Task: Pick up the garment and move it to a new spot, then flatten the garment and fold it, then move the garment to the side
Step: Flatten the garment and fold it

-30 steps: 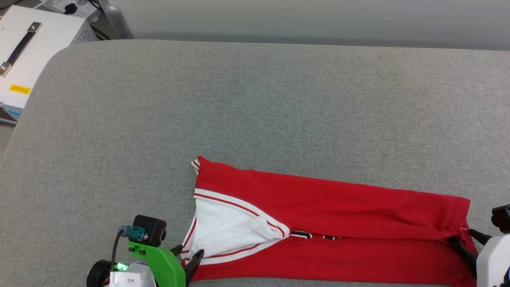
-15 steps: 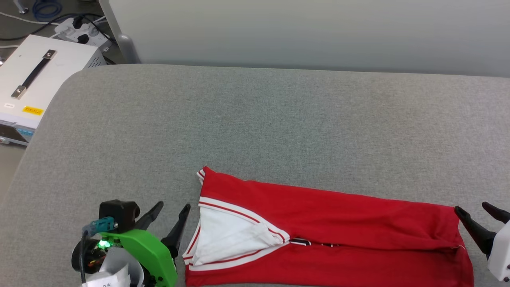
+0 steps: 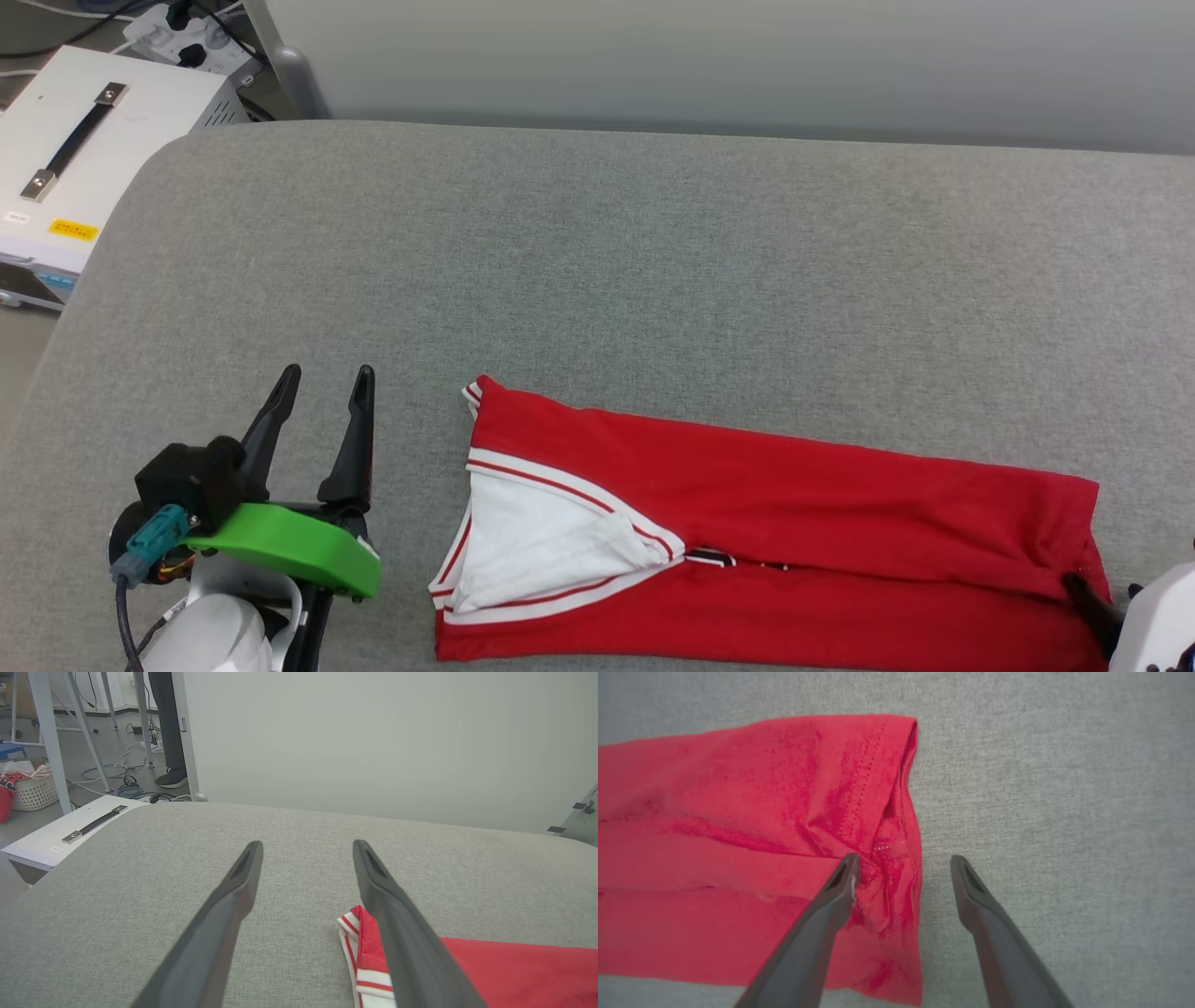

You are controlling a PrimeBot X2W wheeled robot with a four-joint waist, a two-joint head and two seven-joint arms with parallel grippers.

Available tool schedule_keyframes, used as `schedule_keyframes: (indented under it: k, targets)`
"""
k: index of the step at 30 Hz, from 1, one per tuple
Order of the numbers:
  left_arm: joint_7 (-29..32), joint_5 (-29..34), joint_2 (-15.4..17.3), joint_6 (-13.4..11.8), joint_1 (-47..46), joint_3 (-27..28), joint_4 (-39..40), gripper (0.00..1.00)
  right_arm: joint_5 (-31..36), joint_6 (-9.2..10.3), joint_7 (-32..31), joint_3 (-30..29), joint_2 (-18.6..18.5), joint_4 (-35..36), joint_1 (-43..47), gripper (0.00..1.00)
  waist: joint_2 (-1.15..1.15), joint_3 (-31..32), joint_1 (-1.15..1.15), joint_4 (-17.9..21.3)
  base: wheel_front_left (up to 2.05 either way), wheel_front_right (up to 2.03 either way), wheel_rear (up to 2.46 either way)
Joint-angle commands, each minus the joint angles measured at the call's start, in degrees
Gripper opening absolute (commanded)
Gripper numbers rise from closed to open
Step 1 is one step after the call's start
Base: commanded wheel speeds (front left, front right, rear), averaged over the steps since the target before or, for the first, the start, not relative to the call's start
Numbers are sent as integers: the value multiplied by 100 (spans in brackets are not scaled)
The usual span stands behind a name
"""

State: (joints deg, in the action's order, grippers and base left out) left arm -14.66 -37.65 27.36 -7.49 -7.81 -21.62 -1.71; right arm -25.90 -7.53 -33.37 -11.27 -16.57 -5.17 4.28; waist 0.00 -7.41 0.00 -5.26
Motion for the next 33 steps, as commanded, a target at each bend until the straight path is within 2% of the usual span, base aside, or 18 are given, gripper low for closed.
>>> schedule_keyframes:
  k: [1,12,18,24,25,27,33]
  targets:
    - [-31,90,-70,76,85,94,-14,100,44,4,11,-26,43,-111,-90,100,0,-54,0,-24,0,0,0]
    - [-33,408,-381,462,138,563,-120,100,-336,4,-7,183,204,-911,-270,100,0,-189,0,-55,0,0,0]
    - [-33,436,-455,593,136,592,-275,100,-680,4,-178,591,390,-1032,-347,100,0,-181,0,-18,0,0,0]
    - [-33,477,-494,659,96,604,-353,100,-852,4,-175,906,422,-1101,-419,100,0,-148,0,9,0,0,0]
    - [-33,485,-495,671,94,597,-367,100,-870,4,-166,936,416,-1124,-428,97,0,-136,0,11,0,0,0]
    - [-33,504,-512,699,97,563,-406,100,-841,4,-36,983,327,-1214,-456,0,0,-88,0,9,0,0,0]
    - [-33,505,-550,746,141,483,-473,100,-717,4,376,947,97,-1343,-523,0,0,22,0,20,0,0,0]
